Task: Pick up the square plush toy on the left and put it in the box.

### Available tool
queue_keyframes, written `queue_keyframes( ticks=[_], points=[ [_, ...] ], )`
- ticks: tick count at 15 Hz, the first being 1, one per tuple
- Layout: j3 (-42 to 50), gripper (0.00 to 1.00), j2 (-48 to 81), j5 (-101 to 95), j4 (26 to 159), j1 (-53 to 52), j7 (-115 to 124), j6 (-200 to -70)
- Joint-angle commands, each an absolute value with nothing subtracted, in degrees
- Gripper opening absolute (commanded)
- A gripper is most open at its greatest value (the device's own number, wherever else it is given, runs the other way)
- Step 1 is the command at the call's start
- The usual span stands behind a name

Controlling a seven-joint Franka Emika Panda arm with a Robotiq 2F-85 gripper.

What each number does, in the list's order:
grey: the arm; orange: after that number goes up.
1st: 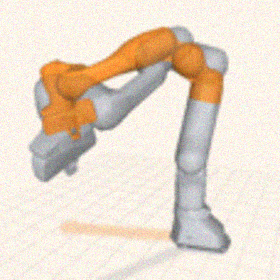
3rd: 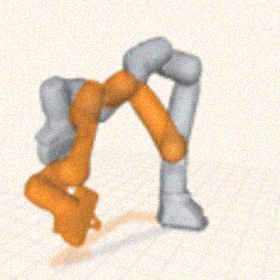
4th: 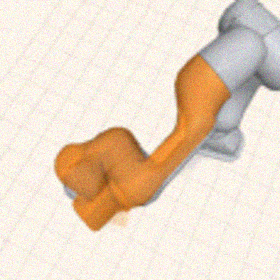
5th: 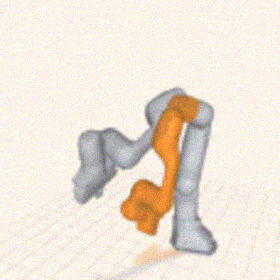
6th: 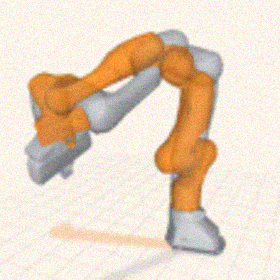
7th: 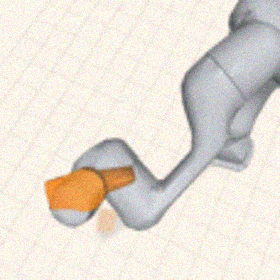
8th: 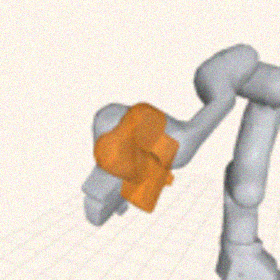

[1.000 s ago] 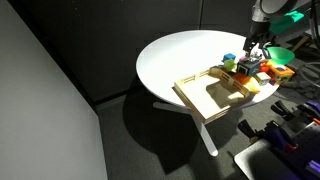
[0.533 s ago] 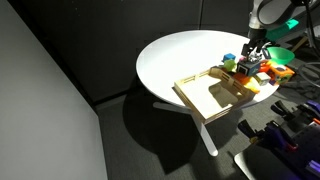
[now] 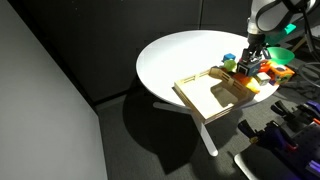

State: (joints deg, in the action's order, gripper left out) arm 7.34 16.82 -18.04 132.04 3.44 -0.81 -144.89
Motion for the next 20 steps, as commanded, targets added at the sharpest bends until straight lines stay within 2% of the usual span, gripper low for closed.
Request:
queue_keyframes(
  ticks=[1, 12, 13, 14, 20],
  points=[
    [8.70, 1.00, 18.00, -21.11, 131.17, 2.38, 1.56, -145.72],
    [9.25, 1.00, 19.55, -21.52, 130.08, 2.17, 1.72, -145.32],
    [9.34, 0.75, 19.81, -21.51, 129.91, 2.13, 1.77, -145.18],
    [9.42, 0.73, 20.01, -21.47, 129.77, 2.09, 1.85, -145.03],
    [9.31, 0.29, 19.22, -20.96, 128.83, 1.89, 1.61, -143.79]
  ],
)
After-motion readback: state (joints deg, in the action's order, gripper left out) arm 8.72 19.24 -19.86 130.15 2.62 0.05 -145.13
